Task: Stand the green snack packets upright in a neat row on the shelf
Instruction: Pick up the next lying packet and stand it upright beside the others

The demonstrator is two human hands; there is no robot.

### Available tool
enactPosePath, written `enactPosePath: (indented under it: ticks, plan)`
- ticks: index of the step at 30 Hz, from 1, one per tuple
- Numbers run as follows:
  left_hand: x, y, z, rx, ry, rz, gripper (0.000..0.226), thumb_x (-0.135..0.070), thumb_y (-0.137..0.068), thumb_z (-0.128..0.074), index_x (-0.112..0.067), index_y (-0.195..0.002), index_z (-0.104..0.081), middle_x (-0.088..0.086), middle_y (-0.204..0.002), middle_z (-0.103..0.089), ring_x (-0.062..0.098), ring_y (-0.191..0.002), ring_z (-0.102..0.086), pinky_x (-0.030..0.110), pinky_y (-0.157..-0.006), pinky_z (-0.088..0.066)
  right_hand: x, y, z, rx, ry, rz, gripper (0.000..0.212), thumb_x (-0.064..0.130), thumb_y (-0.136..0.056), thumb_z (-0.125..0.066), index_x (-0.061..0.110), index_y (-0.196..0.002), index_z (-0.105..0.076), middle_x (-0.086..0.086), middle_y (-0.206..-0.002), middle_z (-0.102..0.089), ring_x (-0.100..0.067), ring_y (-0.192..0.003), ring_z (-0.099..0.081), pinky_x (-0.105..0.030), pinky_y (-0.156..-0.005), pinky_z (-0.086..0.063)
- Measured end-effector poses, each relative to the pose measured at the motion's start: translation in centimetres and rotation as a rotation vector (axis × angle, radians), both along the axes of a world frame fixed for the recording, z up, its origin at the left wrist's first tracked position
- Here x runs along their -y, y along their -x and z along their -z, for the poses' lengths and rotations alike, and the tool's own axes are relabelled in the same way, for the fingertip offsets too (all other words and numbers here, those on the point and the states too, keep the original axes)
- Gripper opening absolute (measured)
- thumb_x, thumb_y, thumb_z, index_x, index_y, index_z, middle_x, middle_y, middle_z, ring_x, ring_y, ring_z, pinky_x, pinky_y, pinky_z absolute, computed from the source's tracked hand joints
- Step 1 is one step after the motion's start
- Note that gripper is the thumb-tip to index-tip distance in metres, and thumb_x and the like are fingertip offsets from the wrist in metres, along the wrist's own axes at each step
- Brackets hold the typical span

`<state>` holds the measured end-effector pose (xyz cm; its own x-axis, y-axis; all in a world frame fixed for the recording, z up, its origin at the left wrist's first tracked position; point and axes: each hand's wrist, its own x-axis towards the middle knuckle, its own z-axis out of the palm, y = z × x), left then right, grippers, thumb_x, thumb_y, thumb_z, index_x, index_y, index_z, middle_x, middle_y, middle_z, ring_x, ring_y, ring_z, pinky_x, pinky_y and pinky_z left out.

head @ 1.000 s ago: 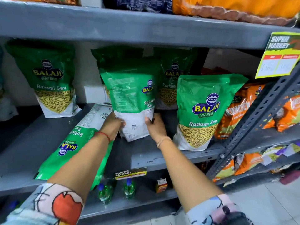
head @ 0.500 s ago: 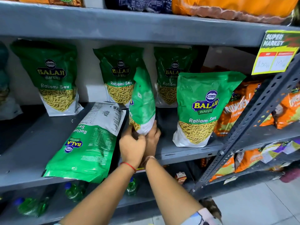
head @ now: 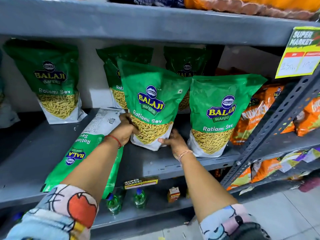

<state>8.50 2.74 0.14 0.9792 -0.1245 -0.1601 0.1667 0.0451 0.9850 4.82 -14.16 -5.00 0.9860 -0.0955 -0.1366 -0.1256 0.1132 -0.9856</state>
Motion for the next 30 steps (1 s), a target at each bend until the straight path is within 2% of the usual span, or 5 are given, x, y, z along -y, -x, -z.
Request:
enactPosePath:
  ticks: [5, 9, 15, 20, 30]
  plan:
    - [-0.9, 1.0, 1.5, 0.042, -0.143, -0.007, 0.053, 0.017, -0.069, -0.06, -0.014, -0.097, -0.027, -0.004, -0.101, -0.042, 0.015, -0.111, -0.038, 0.012, -0.088, -0.039, 0.7, 0.1, -0.2, -0.012, 0.097, -0.093, 0.039, -0.004, -0.076, -0.06, 0.012, -0.11, -0.052, -0.009, -0.113, -0.059, -0.026, -0.109, -0.051, -0.036, -0.091, -0.043]
    - [-1.4, 2.5, 1.2, 0.153, -0.343, -0.079, 0.086, -0.001, -0.058, -0.079, -0.003, -0.127, -0.028, 0.005, -0.125, -0.047, 0.017, -0.116, -0.045, 0.025, -0.096, -0.034, 0.4, 1.0, 0.0, 0.038, 0.15, -0.091, 0.041, 0.002, -0.08, -0.058, 0.006, -0.12, -0.05, -0.013, -0.126, -0.054, -0.025, -0.116, -0.05, -0.041, -0.106, -0.035]
    - [-0.8, 5.6, 0.2, 0.198, -0.678, -0.032, 0.067, -0.02, -0.063, -0.079, -0.008, -0.121, -0.049, 0.016, -0.127, -0.059, 0.031, -0.116, -0.054, 0.031, -0.093, -0.041, 0.6, 3.2, 0.3, 0.018, 0.268, -0.054, 0.01, 0.008, -0.088, -0.05, 0.017, -0.091, -0.054, -0.002, -0.094, -0.058, -0.019, -0.095, -0.049, -0.032, -0.089, -0.039]
    - [-0.4, 8.2, 0.2, 0.235, -0.735, -0.068, 0.068, -0.026, -0.062, -0.08, -0.006, -0.119, -0.049, 0.017, -0.124, -0.06, 0.031, -0.114, -0.055, 0.031, -0.089, -0.043, 1.2, 5.8, -0.4, 0.038, 0.267, -0.089, 0.03, 0.005, -0.09, -0.045, 0.003, -0.121, -0.046, -0.004, -0.114, -0.051, -0.014, -0.106, -0.045, -0.025, -0.094, -0.032]
    - [-1.3, 10.0, 0.0, 0.292, -0.752, 0.057, 0.069, -0.035, -0.067, -0.075, -0.006, -0.121, -0.045, 0.017, -0.125, -0.059, 0.032, -0.115, -0.054, 0.031, -0.09, -0.042, 1.4, 7.4, -0.8, 0.048, 0.258, -0.129, 0.04, 0.005, -0.09, -0.045, 0.004, -0.129, -0.039, -0.007, -0.127, -0.049, -0.017, -0.12, -0.044, -0.017, -0.088, -0.04]
